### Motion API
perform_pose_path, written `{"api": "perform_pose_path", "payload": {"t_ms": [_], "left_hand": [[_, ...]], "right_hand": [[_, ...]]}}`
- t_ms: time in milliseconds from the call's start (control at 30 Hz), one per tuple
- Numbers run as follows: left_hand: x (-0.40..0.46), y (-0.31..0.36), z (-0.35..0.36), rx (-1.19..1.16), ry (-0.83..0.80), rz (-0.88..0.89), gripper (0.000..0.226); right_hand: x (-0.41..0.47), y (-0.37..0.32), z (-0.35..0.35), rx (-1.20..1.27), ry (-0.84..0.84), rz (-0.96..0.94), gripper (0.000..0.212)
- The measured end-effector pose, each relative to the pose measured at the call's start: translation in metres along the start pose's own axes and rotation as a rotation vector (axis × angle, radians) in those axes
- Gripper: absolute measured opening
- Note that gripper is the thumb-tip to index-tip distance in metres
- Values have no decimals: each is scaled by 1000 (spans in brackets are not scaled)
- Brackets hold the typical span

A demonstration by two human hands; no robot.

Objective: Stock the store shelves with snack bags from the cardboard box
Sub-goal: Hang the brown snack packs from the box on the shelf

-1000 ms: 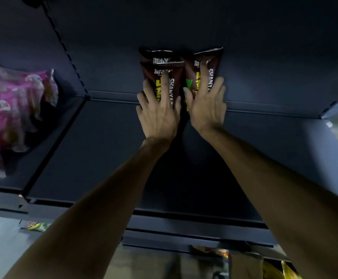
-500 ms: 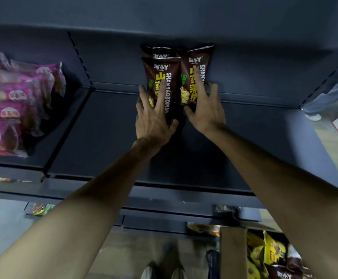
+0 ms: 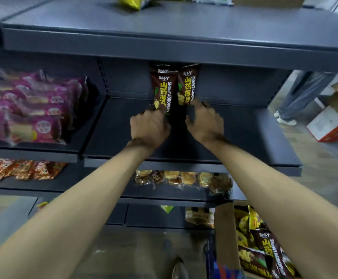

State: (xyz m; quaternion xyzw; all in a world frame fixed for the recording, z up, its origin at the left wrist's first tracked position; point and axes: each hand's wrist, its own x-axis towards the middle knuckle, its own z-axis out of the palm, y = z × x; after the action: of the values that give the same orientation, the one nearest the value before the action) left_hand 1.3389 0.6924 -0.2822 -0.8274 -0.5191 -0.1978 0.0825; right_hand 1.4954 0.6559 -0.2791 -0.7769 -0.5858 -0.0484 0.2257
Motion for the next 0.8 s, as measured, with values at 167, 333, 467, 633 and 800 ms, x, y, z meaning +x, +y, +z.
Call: {"api": "perform_pose_path", "payload": {"t_ms": [167,333,467,633,800], "left_hand": [[-22,-7,-17,59,-45,47,27],[-19,-7,-119,-31,147,127,19],[-2,-9,-176,-132,258,114,21],[23,-15,-219,-147,343,84,25],[61,-25,-226,-211,227,5,49]], "right_hand": [[-38,-10,-12,-39,-106,10,27],[-58,-54,-104,-41,109,-26,15],[-50,-80,-154,18,257,-92,13],[-24,-92,-193,65,351,-122,21],[11,-90,-208,77,315,-100,29]]}}
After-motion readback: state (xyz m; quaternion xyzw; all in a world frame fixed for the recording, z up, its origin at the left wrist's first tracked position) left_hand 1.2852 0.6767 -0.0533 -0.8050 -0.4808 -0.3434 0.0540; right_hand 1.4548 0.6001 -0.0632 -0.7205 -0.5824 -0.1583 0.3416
